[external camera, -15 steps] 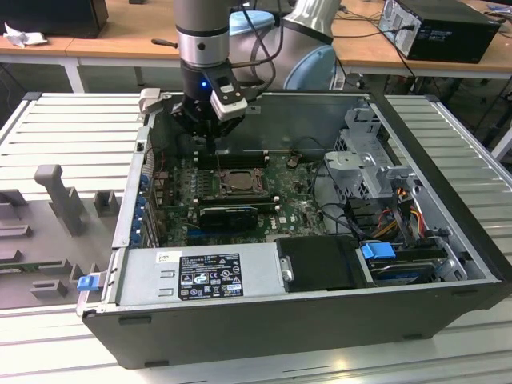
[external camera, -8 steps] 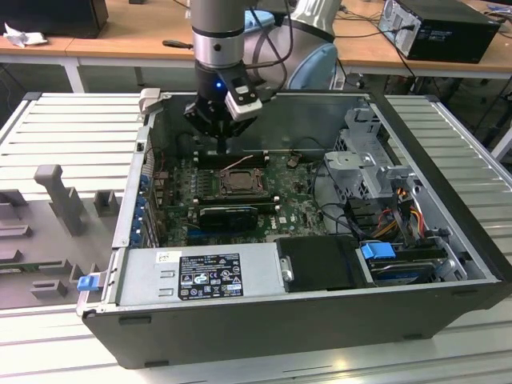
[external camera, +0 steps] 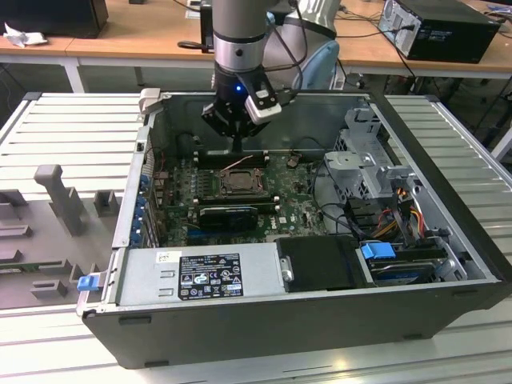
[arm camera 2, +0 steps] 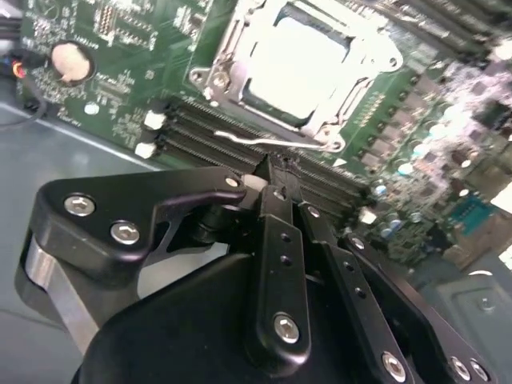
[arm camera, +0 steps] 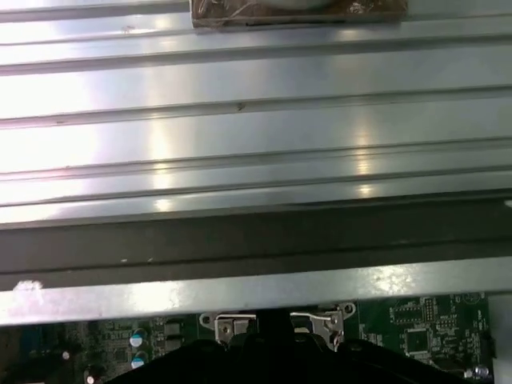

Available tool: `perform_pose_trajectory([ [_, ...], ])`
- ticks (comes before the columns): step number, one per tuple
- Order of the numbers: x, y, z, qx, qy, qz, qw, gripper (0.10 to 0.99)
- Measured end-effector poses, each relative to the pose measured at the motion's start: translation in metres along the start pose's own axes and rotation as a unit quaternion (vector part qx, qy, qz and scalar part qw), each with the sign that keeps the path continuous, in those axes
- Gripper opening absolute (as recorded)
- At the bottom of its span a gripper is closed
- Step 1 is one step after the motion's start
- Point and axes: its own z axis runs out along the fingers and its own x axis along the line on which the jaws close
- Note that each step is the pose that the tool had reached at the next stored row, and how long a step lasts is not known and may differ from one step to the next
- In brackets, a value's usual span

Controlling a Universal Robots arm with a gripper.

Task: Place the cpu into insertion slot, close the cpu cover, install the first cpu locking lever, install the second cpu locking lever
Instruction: 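Install the first cpu locking lever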

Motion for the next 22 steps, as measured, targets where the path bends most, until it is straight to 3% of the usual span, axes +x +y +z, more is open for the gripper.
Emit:
perform_pose_trajectory([
  [5,-0.0023,-0.0001,0.0155,-0.0001,-0.0001,-0.008,1.0,0.106],
  [12,-0.0135,0.0017,0.0207,-0.0008,0.0006,-0.026,0.9997,0.106],
  [15,-0.0137,0.0009,0.0221,0.0,-0.0041,-0.027,0.9996,0.106],
  [22,-0.0142,0.0015,0.028,-0.0003,-0.0061,-0.036,0.9993,0.106],
])
